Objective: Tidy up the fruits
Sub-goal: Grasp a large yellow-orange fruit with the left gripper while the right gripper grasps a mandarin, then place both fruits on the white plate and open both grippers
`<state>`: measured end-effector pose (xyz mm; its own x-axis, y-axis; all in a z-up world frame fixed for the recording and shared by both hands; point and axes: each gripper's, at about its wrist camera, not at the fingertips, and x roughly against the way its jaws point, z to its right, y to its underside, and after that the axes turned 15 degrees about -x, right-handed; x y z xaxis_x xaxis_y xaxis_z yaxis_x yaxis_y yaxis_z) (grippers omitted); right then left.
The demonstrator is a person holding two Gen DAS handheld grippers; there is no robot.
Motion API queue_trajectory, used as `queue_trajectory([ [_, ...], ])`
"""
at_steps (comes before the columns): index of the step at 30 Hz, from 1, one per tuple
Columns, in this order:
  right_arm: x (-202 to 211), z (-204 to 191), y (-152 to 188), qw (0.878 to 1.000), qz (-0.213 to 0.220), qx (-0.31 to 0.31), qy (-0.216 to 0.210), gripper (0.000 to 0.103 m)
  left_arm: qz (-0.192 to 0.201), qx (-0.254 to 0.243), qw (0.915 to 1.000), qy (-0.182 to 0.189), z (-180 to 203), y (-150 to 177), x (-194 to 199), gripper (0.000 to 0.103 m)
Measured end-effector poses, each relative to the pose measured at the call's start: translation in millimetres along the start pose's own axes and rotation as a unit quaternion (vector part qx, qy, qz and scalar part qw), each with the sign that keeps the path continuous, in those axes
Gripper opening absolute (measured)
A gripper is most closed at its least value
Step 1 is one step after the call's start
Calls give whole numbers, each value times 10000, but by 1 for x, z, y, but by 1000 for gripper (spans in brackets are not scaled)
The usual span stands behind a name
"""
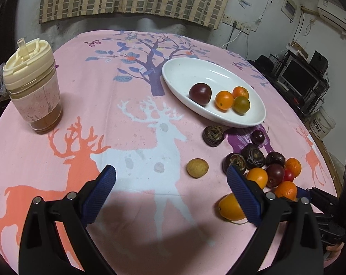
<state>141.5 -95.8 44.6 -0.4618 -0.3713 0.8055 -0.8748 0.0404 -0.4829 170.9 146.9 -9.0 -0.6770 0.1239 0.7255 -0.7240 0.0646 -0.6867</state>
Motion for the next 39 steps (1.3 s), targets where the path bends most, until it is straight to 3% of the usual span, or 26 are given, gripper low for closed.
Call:
queue_trajectory([
  [4, 0, 6, -1, 9996, -49, -126, -244, 45, 11, -95, 9999, 89, 2, 1, 1, 96],
  [7, 3, 19, -4, 9970, -37, -464, -624, 44, -59, -355, 9979, 531, 12, 4, -1, 95],
  [13, 8, 23, -4, 9952, 57, -602, -768, 44, -134, -1274, 9842, 1226, 50, 12, -2, 64],
  [18, 8, 23, -4, 9949, 57, -610, -801, 44, -166, -1676, 9782, 1219, 73, 16, -7, 60],
  [26, 10, 24, -4, 9942, 84, -600, -891, 44, -434, -1875, 9764, 975, 84, 17, -26, 52],
  [31, 12, 24, -4, 9937, 114, -606, -938, 44, -655, -1879, 9749, 1002, 84, 17, -36, 42],
  [39, 18, 22, -4, 9936, 244, -483, -991, 44, -606, -1669, 9776, 1126, 79, 13, -33, 41],
])
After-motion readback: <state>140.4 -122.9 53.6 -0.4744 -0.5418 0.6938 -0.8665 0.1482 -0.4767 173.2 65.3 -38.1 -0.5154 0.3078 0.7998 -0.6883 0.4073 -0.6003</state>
